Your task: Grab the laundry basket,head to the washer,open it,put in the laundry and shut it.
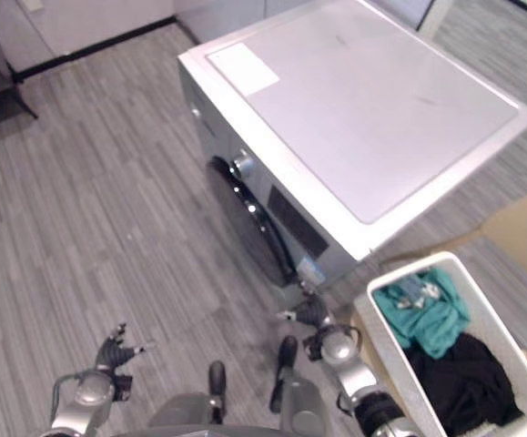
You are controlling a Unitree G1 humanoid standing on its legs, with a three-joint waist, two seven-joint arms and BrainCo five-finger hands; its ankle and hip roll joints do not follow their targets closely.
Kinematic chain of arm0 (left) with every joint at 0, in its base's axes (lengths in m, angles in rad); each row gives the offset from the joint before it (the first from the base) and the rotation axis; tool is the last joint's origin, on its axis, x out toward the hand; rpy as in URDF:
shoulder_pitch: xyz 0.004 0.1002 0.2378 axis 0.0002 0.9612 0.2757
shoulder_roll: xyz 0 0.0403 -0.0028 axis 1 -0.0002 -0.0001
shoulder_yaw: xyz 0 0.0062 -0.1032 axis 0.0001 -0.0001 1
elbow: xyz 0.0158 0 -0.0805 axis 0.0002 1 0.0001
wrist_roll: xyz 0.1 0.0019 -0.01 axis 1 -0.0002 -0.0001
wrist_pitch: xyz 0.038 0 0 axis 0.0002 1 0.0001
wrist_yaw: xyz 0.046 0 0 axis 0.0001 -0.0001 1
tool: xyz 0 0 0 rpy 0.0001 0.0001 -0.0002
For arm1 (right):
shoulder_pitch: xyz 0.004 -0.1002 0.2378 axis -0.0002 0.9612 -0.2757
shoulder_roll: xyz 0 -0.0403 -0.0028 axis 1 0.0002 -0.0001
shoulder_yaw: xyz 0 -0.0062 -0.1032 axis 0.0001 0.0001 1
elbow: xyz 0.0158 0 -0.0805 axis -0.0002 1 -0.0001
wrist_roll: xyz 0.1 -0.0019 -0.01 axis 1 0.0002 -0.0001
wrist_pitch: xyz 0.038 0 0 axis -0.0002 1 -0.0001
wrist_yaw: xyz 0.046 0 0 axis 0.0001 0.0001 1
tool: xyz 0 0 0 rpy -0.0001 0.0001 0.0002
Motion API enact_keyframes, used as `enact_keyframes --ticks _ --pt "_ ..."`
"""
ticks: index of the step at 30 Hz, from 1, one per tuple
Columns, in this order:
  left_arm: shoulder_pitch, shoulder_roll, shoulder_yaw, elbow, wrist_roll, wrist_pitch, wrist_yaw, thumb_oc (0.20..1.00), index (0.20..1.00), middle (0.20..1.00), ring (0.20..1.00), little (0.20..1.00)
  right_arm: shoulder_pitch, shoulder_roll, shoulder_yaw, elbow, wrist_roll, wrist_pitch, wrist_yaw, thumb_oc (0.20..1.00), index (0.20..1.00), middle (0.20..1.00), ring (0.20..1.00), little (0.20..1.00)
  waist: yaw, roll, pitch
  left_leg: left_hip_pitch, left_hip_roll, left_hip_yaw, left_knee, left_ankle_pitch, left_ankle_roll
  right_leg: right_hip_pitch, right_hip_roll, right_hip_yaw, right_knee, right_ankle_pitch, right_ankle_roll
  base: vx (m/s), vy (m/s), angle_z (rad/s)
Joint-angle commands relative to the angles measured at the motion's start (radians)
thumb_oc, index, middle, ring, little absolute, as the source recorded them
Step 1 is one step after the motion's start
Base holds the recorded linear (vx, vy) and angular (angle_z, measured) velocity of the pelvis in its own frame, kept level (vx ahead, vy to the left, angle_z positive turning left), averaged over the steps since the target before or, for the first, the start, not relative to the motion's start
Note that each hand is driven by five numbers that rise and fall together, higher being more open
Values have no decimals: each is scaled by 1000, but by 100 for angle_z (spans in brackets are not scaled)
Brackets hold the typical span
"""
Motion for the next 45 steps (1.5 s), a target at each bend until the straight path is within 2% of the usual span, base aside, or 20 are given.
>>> enact_keyframes --ticks 1,7,13,18,21,25,27,28,30,31,32,33,35,37,41,45 --pt "-4 11 11 -20 18 -30 7 1000 1000 1000 1000 1000 -19 8 13 -32 16 -39 -11 1000 1000 1000 1000 1000 14 -8 -24 -99 -28 -51 75 -54 -34 60 -27 -4 54 -199 91 26 -52 14" --pt "3 1 0 -6 9 -30 13 1000 1000 1000 1000 1000 -79 14 15 -47 16 -46 -57 1000 1000 1000 1000 1000 42 -5 -32 -102 -20 -61 43 -32 -42 88 -22 -23 0 -189 91 4 -19 7" --pt "17 -7 -11 -38 -7 -41 52 1000 1000 1000 1000 1000 -103 37 -32 -110 12 -67 -169 1000 1000 1000 1000 1000 60 3 -21 -95 -14 -76 1 -9 -46 105 -19 -41 -29 -185 94 -18 14 9" --pt "-5 1 -32 -50 -21 -49 65 1000 1000 1000 1000 1000 -155 66 -1 -102 63 -80 -168 1000 1000 1000 1000 1000 82 9 13 -131 -14 -90 9 0 -46 71 -26 -48 -11 -181 94 -92 13 11" --pt "-54 14 -58 -46 -44 -60 72 1000 1000 1000 1000 1000 -268 98 59 -60 117 -82 -146 1000 1000 1000 1000 1000 117 19 58 -194 -18 -111 34 12 -46 12 -38 -57 28 -178 89 -158 27 2" --pt "-83 23 -77 -44 -74 -68 77 1000 1000 1000 1000 1000 -350 135 110 -27 171 -85 -125 1000 1000 1000 1000 1000 150 25 82 -239 -24 -128 55 23 -47 -20 -50 -76 50 -175 84 -80 23 -3" --pt "-110 37 -87 -32 -92 -71 87 1000 1000 1000 1000 1000 -442 174 162 -22 215 -89 -103 1000 1000 1000 1000 1000 188 31 98 -270 -28 -152 64 33 -52 -35 -62 -102 60 -177 82 -30 24 5" --pt "-110 37 -87 -32 -92 -71 87 1000 1000 1000 1000 1000 -442 174 162 -22 215 -89 -103 1000 1000 1000 1000 1000 188 31 98 -270 -28 -152 65 33 -52 -35 -62 -102 61 -178 82 -30 -14 14" --pt "-143 44 -108 -7 -106 -76 101 1000 1000 1000 1000 1000 -519 231 214 -47 291 -108 -81 1000 1000 1000 1000 1000 231 37 112 -294 -33 -184 71 42 -61 -43 -76 -144 81 -189 79 -19 -38 19" --pt "-143 44 -108 -7 -106 -76 101 1000 1000 1000 1000 1000 -519 231 214 -46 291 -108 -81 1000 1000 1000 1000 1000 231 37 113 -294 -33 -184 72 42 -61 -43 -76 -144 82 -190 79 72 -104 26" --pt "-163 50 -133 -2 -116 -80 104 1000 1000 1000 1000 1000 -580 268 246 -75 347 -132 -67 1000 1000 1000 1000 1000 263 41 118 -296 -35 -214 75 26 -74 -39 -81 -168 114 -226 81 75 -90 38" --pt "-165 50 -133 -2 -116 -80 104 1000 1000 1000 1000 1000 -581 268 246 -74 347 -133 -66 1000 1000 1000 1000 1000 262 41 118 -297 -35 -216 76 26 -74 -39 -82 -169 115 -227 81 76 -129 23" --pt "-207 58 -172 -1 -135 -93 107 1000 1000 1000 1000 1000 -694 308 255 -124 420 -173 -68 1000 1000 1000 1000 1000 306 55 124 -326 -51 -267 85 35 -80 -49 -93 -216 158 -250 75 16 -114 63" --pt "-215 60 -178 -1 -144 -98 108 1000 1000 1000 1000 1000 -727 312 248 -130 435 -185 -75 1000 1000 1000 1000 1000 315 58 123 -332 -58 -284 84 39 -81 -49 -94 -227 167 -257 73 24 -64 116" --pt "-221 71 -176 11 -164 -108 109 1000 1000 1000 1000 1000 -821 303 209 -139 432 -213 -124 1000 1000 1000 1000 1000 360 61 112 -335 -74 -330 58 57 -88 -32 -90 -272 172 -282 65 61 -71 79" --pt "-194 76 -155 20 -151 -102 105 1000 1000 1000 1000 1000 -789 256 198 -126 410 -195 -138 1000 1000 1000 1000 1000 363 49 119 -333 -76 -333 62 50 -85 -24 -85 -273 169 -288 63 32 -21 55"
